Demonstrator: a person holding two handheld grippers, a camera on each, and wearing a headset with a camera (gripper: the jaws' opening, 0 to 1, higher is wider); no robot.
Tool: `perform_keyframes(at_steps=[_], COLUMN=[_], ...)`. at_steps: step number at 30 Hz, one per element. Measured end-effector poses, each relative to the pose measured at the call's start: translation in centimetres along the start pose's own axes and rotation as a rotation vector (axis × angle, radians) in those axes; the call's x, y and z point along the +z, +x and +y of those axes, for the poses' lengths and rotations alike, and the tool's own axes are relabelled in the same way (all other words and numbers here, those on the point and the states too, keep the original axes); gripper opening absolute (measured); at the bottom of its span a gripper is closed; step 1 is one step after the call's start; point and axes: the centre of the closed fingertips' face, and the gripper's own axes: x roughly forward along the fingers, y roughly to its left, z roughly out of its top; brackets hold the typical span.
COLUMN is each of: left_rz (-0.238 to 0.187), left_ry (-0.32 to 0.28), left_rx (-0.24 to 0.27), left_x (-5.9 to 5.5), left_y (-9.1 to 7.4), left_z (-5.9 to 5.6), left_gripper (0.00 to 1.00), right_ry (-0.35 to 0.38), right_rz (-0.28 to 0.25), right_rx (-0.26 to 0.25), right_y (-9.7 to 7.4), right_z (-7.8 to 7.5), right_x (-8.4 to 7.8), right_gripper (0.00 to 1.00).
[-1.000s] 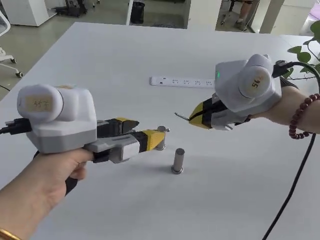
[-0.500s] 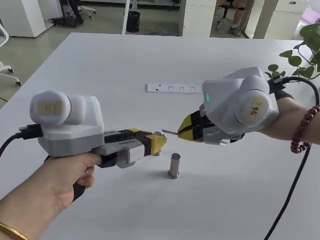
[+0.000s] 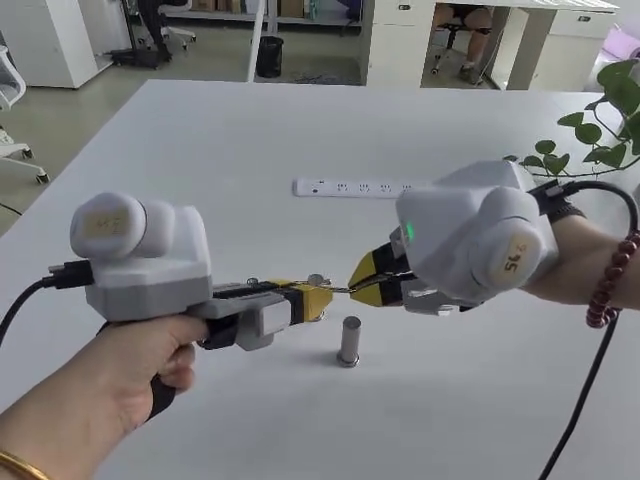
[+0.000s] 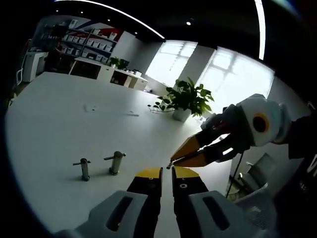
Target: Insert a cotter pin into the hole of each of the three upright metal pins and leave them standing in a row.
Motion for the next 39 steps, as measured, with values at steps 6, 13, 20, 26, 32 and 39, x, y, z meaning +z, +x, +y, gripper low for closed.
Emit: perform_keyframes(at_steps=[6,13,20,26,32,39], left_rz=[-0.003,-0.018,-0.035,-0.046,-0.046,-0.066], left_ry=[-0.027,-0.054,-0.1,-0.112,-0.126,-0.143], left_rx=[-0.017,-0.021,-0.017,-0.021,-0.015,-0.015], left_x=[-0.06,0.07,0.12,0.25,0.22,0.21], left_y=[-0.04,-0.07,-0.19,-0.02,-0.04,-0.09], left_z=[-0.43,-0.7,-0.53,-0.62,-0.39,-0.39], left_gripper=[0.03,0.01,0.02,0.01,0.01,0.01], right_ry=[-0.041,-0.051,-0.07,-0.074,-0.066,-0.062], right_rz=[0.002,0.004,0.01,0.01,0.011,0.008], right_rx=[-0.008,-0.011,-0.003,-0.008,-0.015,-0.021], right_y=[-0.22,-0.34,-0.16,-0.05,-0.09,-0.07], right_z=[0.06,-0.14,0.28,0.09,-0.09,-0.38], right_x=[0.36,0.52,0.64,0.77,0.72,0.9], right_gripper=[0.0,0.0,0.0,0.0,0.0,0.0])
